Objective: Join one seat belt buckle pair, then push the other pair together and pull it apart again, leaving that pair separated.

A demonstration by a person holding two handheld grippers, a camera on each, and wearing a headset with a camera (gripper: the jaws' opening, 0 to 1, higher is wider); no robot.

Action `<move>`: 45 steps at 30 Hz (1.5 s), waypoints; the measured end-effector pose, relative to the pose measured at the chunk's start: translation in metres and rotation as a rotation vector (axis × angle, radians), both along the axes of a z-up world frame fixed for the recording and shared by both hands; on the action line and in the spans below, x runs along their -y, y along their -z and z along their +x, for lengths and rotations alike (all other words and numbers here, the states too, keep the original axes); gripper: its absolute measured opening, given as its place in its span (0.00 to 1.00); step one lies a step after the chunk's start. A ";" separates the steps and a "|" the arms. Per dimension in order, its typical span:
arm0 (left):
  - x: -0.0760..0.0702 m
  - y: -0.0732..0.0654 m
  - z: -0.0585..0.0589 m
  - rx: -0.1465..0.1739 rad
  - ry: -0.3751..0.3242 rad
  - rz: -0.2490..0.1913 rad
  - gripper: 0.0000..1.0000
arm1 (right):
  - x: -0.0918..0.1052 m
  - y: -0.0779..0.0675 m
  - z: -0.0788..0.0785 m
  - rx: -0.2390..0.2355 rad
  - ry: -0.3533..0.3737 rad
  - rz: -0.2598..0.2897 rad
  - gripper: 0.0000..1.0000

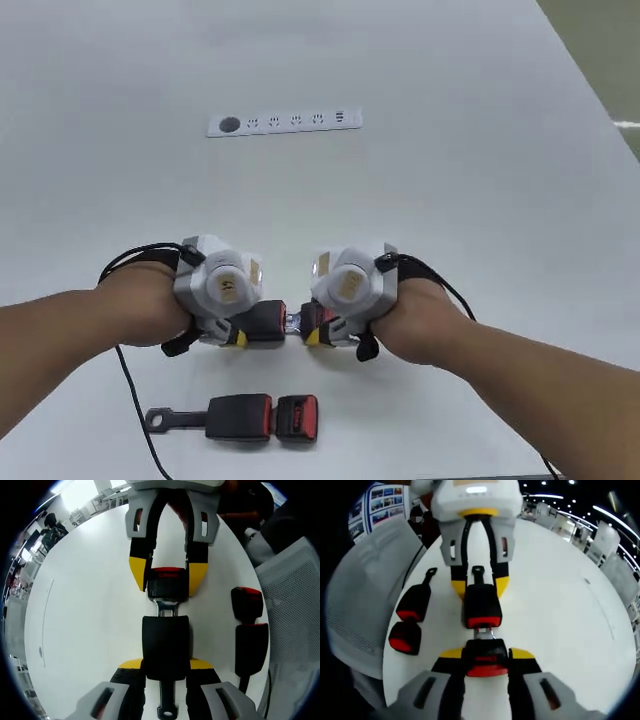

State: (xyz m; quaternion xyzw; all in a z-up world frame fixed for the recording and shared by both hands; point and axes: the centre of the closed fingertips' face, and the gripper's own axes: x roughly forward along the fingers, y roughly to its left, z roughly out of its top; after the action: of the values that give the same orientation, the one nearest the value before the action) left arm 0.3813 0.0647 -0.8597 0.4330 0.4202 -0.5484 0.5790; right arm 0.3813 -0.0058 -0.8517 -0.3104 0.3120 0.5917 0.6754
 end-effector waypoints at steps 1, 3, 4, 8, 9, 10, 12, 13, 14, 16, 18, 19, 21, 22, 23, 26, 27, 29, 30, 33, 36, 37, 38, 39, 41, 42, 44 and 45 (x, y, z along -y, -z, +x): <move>0.000 0.000 0.000 0.000 0.000 -0.001 0.30 | -0.001 0.000 0.000 0.001 -0.003 0.002 0.30; 0.000 0.000 0.000 0.000 -0.004 -0.001 0.30 | -0.004 0.000 0.001 -0.003 -0.003 0.008 0.29; 0.000 0.000 0.000 -0.001 -0.003 -0.002 0.30 | -0.010 -0.001 0.001 -0.009 -0.006 0.019 0.29; -0.002 0.001 0.001 -0.007 -0.008 -0.003 0.31 | -0.018 0.000 0.002 0.009 -0.026 -0.008 0.29; -0.002 0.001 0.001 -0.007 -0.007 -0.004 0.31 | -0.017 0.000 0.002 0.008 -0.026 -0.004 0.29; -0.002 0.001 0.000 -0.007 -0.006 -0.004 0.31 | -0.016 0.000 0.002 0.008 -0.027 0.000 0.29; -0.002 0.001 0.000 -0.007 -0.001 -0.001 0.31 | -0.016 0.000 0.002 0.013 -0.026 -0.005 0.29; -0.002 0.000 0.000 -0.007 -0.001 -0.001 0.31 | -0.016 0.000 0.002 0.014 -0.026 -0.005 0.29; -0.002 0.000 0.001 -0.007 -0.002 -0.001 0.31 | -0.017 0.001 0.002 0.013 -0.023 -0.006 0.29; -0.002 0.001 0.001 -0.006 -0.002 -0.003 0.31 | -0.016 0.001 0.002 0.015 -0.023 -0.004 0.29; -0.002 0.001 0.001 -0.007 -0.002 -0.003 0.31 | -0.016 0.001 0.002 0.017 -0.023 -0.004 0.30; -0.001 0.001 0.001 -0.007 -0.001 -0.002 0.31 | -0.016 0.000 0.002 0.019 -0.022 -0.004 0.30; -0.002 0.001 0.001 -0.008 -0.002 -0.001 0.31 | -0.015 0.000 0.002 0.020 -0.020 -0.004 0.30; -0.002 0.001 0.001 -0.007 -0.002 -0.002 0.31 | -0.015 0.000 0.002 0.021 -0.018 -0.005 0.30; -0.002 0.001 0.001 -0.008 -0.002 -0.004 0.31 | -0.015 0.000 0.002 0.020 -0.016 -0.006 0.30; -0.001 0.001 0.001 -0.018 -0.006 -0.007 0.31 | -0.014 -0.001 0.001 0.020 -0.009 -0.012 0.30; -0.002 0.001 0.001 -0.019 -0.003 -0.004 0.31 | -0.012 -0.001 0.000 0.024 -0.011 -0.015 0.30; -0.001 0.001 0.001 -0.022 -0.001 0.002 0.31 | -0.005 0.000 0.001 0.027 -0.009 -0.024 0.30; -0.002 0.001 0.001 -0.023 -0.001 0.003 0.31 | 0.000 0.000 0.001 0.022 -0.002 -0.020 0.31; -0.001 0.001 0.000 -0.016 -0.004 -0.002 0.31 | 0.007 0.001 -0.001 0.006 0.001 0.013 0.31; -0.001 0.001 0.000 -0.009 -0.003 -0.003 0.31 | 0.010 0.001 -0.002 0.011 -0.006 0.015 0.31; -0.001 0.001 0.000 -0.010 -0.005 -0.005 0.31 | 0.013 0.000 -0.003 0.017 -0.007 0.013 0.32; -0.001 0.001 0.000 -0.010 -0.004 -0.005 0.31 | 0.015 0.000 -0.003 0.015 -0.003 0.012 0.32; -0.002 0.001 0.000 -0.011 -0.003 -0.005 0.31 | 0.018 0.000 -0.004 0.011 0.001 0.011 0.32; -0.001 0.002 0.000 -0.013 0.001 0.001 0.31 | 0.026 0.001 -0.005 0.021 0.000 -0.004 0.32; -0.001 0.002 0.000 -0.014 0.003 0.005 0.31 | 0.030 0.001 -0.005 0.017 0.003 -0.003 0.32; -0.001 0.002 -0.001 -0.015 0.004 0.011 0.31 | 0.040 0.001 -0.005 0.021 0.008 -0.011 0.32; -0.001 0.002 -0.001 -0.015 0.002 0.013 0.32 | 0.046 0.001 -0.005 0.021 0.016 -0.016 0.32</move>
State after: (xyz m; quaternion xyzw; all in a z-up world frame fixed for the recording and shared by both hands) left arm 0.3799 0.0660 -0.8616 0.4331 0.4277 -0.5493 0.5725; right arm 0.3760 -0.0518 -0.8523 -0.3196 0.3120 0.5805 0.6808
